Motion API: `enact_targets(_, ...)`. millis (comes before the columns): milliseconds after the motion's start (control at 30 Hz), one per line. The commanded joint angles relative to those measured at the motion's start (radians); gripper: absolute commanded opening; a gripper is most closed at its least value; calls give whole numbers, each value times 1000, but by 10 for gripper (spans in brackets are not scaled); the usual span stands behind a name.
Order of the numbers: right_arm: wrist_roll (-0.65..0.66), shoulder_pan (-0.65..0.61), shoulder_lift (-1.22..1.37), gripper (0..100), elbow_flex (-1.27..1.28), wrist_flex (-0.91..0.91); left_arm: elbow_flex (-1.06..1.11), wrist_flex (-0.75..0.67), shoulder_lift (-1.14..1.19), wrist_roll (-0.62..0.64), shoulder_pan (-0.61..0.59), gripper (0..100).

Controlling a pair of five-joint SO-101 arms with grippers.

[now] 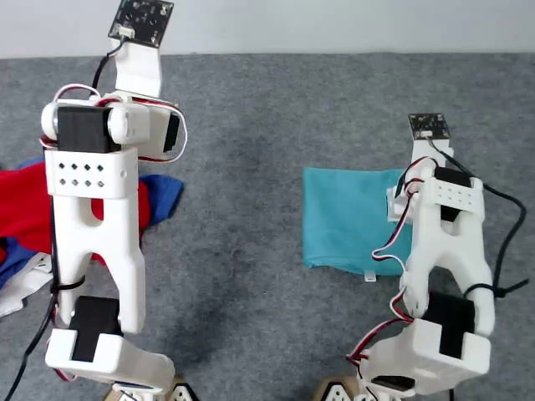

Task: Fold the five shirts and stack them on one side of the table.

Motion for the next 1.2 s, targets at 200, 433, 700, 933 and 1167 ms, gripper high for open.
enact_targets(200,-11,38,-104,154,-54,59,-2,18,-40,-15,5,13)
enact_targets(433,-8,47,-102,154,-54,48,-1,18,-40,-15,5,13)
enact_targets(700,-11,41,1,154,-44,-19,-1,18,-40,-15,5,13)
enact_targets(933,-6,33,18,20,-84,-10,-1,18,-40,-15,5,13)
enact_targets(1167,-5,36,8,9,-135,50,-1,18,-40,-15,5,13)
